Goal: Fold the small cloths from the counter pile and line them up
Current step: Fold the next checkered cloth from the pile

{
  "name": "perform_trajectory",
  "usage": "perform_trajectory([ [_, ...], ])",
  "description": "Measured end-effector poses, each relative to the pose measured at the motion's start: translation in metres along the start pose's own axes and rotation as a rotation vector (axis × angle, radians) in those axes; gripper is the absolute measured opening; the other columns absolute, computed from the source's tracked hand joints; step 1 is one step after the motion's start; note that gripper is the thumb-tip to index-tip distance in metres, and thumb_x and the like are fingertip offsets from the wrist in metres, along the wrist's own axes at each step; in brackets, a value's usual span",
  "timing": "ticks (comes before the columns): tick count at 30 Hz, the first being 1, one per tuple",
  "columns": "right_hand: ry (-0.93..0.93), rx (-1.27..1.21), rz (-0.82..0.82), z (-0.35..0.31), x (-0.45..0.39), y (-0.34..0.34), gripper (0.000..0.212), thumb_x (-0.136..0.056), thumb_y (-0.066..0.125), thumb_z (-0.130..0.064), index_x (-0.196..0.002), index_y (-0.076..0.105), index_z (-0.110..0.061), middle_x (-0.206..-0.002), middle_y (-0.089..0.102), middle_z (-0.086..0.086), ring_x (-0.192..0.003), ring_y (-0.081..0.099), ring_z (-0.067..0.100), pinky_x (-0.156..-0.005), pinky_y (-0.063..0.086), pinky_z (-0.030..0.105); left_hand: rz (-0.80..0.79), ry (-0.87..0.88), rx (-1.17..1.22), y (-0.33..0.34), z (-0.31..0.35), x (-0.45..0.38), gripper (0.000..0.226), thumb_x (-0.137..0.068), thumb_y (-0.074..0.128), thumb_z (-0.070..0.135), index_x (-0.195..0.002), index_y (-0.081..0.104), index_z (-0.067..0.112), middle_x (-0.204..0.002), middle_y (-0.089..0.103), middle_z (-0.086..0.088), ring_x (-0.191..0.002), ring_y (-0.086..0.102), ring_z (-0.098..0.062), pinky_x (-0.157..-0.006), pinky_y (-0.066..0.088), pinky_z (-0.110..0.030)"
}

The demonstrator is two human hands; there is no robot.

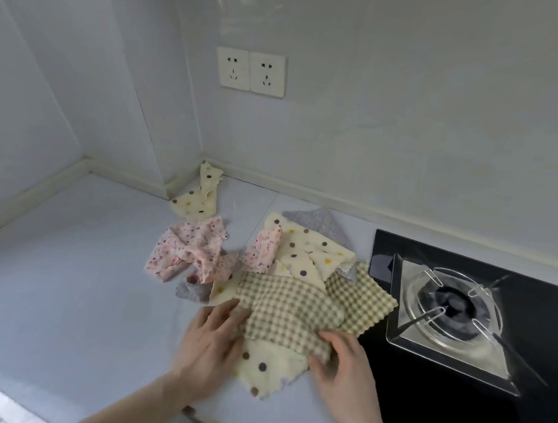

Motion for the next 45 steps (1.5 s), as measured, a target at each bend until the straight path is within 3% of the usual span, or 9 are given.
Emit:
perform_trajectory([
  [5, -0.090, 0.083, 0.170, 0.002, 0.006, 0.012, 0.030, -0.092, 0.072, -0.032, -0.121, 0.066, -0.028, -0.113, 0.049, -0.026, -0.106, 0.046, 0.000, -0.089, 0.045, 0.024, 0.111, 0.069, 0.064, 0.007, -0.006, -0.002, 0.046, -0.098, 0.051, 0.050, -0.144, 0.047, 0.047, -0.144, 0.042, 0.024, -0.132, 0.039, -0.008, -0.114, 0.035, -0.031],
  [9, -0.102, -0.036, 0.234, 0.008, 0.011, 0.012, 0.027, -0.093, 0.070, -0.019, -0.115, 0.074, -0.033, -0.113, 0.060, -0.035, -0.109, 0.057, -0.005, -0.089, 0.054, 0.029, 0.175, 0.104, 0.184, 0.001, -0.009, 0.002, 0.025, -0.099, 0.061, 0.041, -0.124, 0.061, 0.046, -0.127, 0.048, 0.032, -0.119, 0.049, -0.002, -0.100, 0.039, -0.021],
  [15, -0.205, -0.064, 0.304, 0.007, 0.014, 0.013, 0.023, -0.097, 0.060, -0.031, -0.115, 0.074, -0.034, -0.112, 0.056, -0.047, -0.108, 0.062, -0.006, -0.090, 0.051, 0.027, 0.304, 0.120, 0.387, -0.003, -0.017, 0.002, 0.014, -0.095, 0.071, 0.019, -0.090, 0.071, 0.032, -0.103, 0.063, 0.017, -0.097, 0.062, -0.009, -0.080, 0.042, -0.011],
  [22, -0.268, 0.064, 0.365, 0.004, 0.012, 0.016, 0.023, -0.102, 0.048, -0.035, -0.088, 0.066, -0.032, -0.085, 0.059, -0.024, -0.080, 0.053, 0.001, -0.066, 0.035, 0.011, 0.310, 0.134, 0.365, 0.004, -0.022, -0.001, 0.021, -0.089, 0.077, 0.028, -0.106, 0.071, 0.038, -0.107, 0.064, 0.020, -0.097, 0.058, -0.004, -0.076, 0.040, -0.008],
  [26, -0.262, 0.111, 0.418, 0.006, 0.016, 0.016, 0.035, -0.103, 0.047, -0.036, -0.068, 0.047, -0.030, -0.073, 0.054, -0.010, -0.072, 0.053, 0.008, -0.058, 0.033, 0.029, 0.348, 0.123, 0.391, 0.004, -0.028, -0.007, 0.009, -0.092, 0.075, 0.023, -0.092, 0.078, 0.031, -0.095, 0.071, 0.017, -0.088, 0.060, 0.001, -0.070, 0.041, -0.006],
  [30, -0.242, 0.160, 0.454, 0.009, 0.023, 0.018, 0.034, -0.105, 0.045, -0.034, -0.076, 0.056, -0.021, -0.079, 0.057, -0.007, -0.078, 0.056, 0.020, -0.064, 0.037, 0.037, 0.343, 0.134, 0.339, 0.006, -0.025, 0.000, 0.007, -0.087, 0.077, 0.023, -0.088, 0.073, 0.030, -0.094, 0.068, 0.016, -0.086, 0.060, -0.001, -0.072, 0.044, -0.016],
  [36, -0.249, 0.136, 0.470, 0.000, 0.062, 0.018, 0.031, -0.105, 0.049, -0.026, -0.129, 0.070, -0.021, -0.115, 0.065, -0.009, -0.106, 0.061, 0.014, -0.087, 0.049, 0.033, 0.356, 0.200, 0.160, 0.004, -0.013, 0.019, 0.023, -0.084, 0.077, 0.034, -0.106, 0.072, 0.031, -0.104, 0.059, 0.013, -0.098, 0.056, -0.013, -0.081, 0.046, -0.028],
  [41, -0.239, 0.137, 0.458, -0.005, 0.082, 0.021, 0.023, -0.101, 0.060, -0.029, -0.117, 0.076, -0.027, -0.099, 0.061, -0.018, -0.081, 0.059, 0.001, -0.075, 0.044, 0.020, 0.378, 0.233, 0.198, 0.001, -0.014, 0.018, 0.010, -0.090, 0.074, 0.030, -0.099, 0.079, 0.032, -0.093, 0.061, 0.016, -0.083, 0.055, -0.002, -0.068, 0.037, -0.011],
  [45, -0.231, 0.097, 0.468, -0.006, 0.088, 0.019, 0.017, -0.098, 0.065, -0.028, -0.106, 0.080, -0.027, -0.095, 0.063, -0.017, -0.082, 0.060, 0.000, -0.068, 0.038, 0.007, 0.371, 0.255, 0.195, 0.004, -0.012, 0.017, 0.006, -0.092, 0.073, 0.027, -0.090, 0.077, 0.030, -0.090, 0.058, 0.017, -0.079, 0.053, 0.001, -0.065, 0.034, -0.010],
])
Point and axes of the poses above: each hand's wrist, its own x-axis away from the middle knuckle, its own y-axis out of the palm, z = x × y, the point moved 9 cm from there along -x, towards the middle knuckle
